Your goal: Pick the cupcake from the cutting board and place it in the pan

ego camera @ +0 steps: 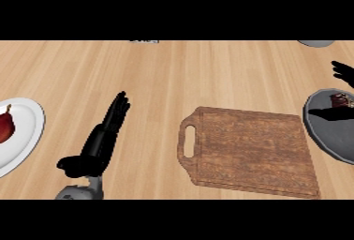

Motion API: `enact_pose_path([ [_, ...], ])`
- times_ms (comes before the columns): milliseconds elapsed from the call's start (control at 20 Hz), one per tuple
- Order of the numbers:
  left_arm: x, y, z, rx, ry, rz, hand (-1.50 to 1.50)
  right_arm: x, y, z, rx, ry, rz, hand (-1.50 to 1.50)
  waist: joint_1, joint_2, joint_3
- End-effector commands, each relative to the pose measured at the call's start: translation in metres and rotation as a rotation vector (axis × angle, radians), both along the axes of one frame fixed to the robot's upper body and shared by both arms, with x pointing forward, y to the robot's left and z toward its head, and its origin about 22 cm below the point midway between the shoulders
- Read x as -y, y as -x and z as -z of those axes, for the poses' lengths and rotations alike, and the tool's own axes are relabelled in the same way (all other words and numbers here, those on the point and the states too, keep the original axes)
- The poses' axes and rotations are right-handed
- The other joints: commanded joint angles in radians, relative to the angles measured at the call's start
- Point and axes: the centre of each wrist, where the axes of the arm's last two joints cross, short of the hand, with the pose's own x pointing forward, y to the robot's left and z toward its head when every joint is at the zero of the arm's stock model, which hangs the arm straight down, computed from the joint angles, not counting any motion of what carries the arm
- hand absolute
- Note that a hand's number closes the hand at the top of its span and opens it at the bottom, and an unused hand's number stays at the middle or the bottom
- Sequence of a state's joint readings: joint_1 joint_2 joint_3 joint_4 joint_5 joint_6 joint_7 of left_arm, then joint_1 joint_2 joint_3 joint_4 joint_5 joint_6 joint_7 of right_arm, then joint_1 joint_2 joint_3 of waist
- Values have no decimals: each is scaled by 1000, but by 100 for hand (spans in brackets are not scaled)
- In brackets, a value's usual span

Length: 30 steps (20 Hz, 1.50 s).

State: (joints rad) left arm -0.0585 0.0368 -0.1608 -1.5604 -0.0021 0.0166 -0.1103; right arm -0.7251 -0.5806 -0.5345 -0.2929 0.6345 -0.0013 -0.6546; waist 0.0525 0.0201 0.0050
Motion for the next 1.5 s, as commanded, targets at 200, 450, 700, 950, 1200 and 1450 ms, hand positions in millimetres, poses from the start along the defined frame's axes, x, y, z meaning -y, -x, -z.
enact_pose_path([
  [200, 3, 0, -6, -5, 4, -14, 0, 41, 12, -31, 127, -272, 43, -150, -13, -4, 0],
  [450, 1, 5, -1, -6, 11, -27, 0, 82, 53, -30, 103, -421, -16, -150, -21, -6, 0],
  [700, -4, 8, 1, -5, -7, -39, 0, 118, 96, -36, 50, -515, -159, -150, -34, -9, 1],
  [950, -14, -2, -8, 1, 1, -51, 0, 120, 113, -18, 55, -509, -212, -150, -37, -7, 3],
  [1200, -11, 8, 2, -29, -9, -54, 0, 127, 125, -21, 74, -467, -239, -150, -40, -13, 2],
  [1450, -16, 5, 6, -15, -10, -61, 0, 137, 151, -13, 46, -447, -229, -150, -51, -12, 2],
])
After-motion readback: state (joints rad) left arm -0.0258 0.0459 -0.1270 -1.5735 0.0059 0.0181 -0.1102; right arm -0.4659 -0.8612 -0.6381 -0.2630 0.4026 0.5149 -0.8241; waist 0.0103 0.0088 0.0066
